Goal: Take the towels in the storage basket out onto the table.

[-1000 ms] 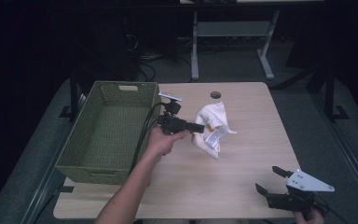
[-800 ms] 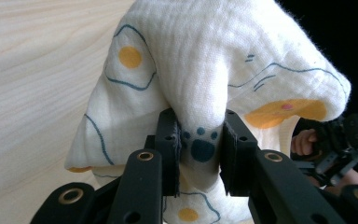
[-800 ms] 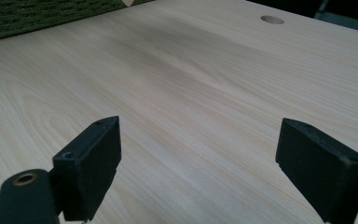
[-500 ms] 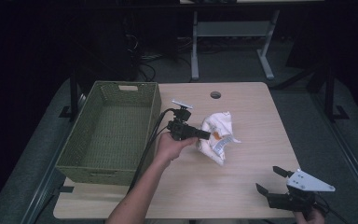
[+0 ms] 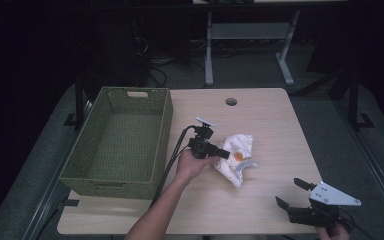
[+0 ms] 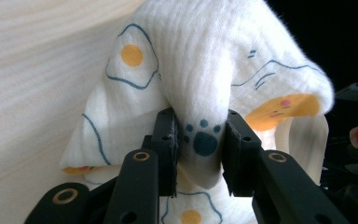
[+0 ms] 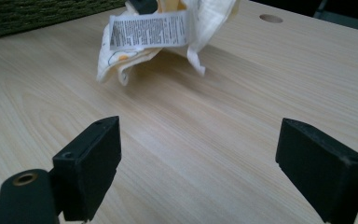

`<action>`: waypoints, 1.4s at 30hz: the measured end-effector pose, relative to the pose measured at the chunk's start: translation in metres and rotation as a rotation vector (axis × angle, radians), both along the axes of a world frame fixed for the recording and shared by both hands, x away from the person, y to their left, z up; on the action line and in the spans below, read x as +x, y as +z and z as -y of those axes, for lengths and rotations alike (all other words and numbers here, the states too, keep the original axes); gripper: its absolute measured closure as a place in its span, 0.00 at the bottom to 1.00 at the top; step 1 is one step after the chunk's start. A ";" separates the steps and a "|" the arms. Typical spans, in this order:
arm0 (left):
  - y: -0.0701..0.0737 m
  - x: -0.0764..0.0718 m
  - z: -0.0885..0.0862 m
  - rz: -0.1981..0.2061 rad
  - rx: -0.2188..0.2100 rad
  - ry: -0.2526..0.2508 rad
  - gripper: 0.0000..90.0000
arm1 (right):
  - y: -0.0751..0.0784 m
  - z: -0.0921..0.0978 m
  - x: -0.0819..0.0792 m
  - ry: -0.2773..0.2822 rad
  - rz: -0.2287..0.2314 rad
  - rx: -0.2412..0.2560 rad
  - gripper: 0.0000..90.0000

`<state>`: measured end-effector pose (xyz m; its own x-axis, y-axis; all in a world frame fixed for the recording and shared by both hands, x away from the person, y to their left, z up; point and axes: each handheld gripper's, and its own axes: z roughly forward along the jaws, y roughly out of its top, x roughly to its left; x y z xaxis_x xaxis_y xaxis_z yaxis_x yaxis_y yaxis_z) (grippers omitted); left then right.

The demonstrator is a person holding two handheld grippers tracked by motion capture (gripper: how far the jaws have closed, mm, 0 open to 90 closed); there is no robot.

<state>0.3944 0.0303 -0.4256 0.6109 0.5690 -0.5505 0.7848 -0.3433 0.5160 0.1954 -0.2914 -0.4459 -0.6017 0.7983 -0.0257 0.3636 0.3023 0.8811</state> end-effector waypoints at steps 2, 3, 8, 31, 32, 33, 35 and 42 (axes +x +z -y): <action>-0.001 -0.001 0.000 0.003 0.006 0.002 0.74 | 0.000 0.000 0.000 0.001 0.000 -0.002 0.15; -0.001 -0.001 0.000 0.008 0.008 0.000 0.73 | 0.000 -0.001 0.000 0.002 -0.003 -0.001 0.15; -0.002 -0.002 0.000 0.021 -0.013 0.007 0.76 | 0.000 -0.002 0.001 0.008 -0.001 -0.007 0.15; 0.001 -0.031 -0.019 0.112 -0.045 -0.005 0.67 | -0.002 -0.003 0.001 0.008 -0.006 -0.017 0.15; 0.000 -0.032 -0.021 0.117 -0.047 -0.006 0.67 | -0.002 -0.003 0.002 0.007 -0.007 -0.015 0.15; 0.000 -0.033 -0.022 0.116 -0.055 -0.002 0.66 | -0.002 -0.003 0.001 0.006 -0.008 -0.015 0.15; -0.001 -0.036 -0.025 0.128 -0.057 0.005 0.65 | -0.002 -0.002 0.001 0.006 -0.006 -0.015 0.15; -0.004 -0.048 -0.036 0.156 -0.055 -0.020 0.56 | -0.002 -0.003 0.001 0.000 -0.017 -0.014 0.15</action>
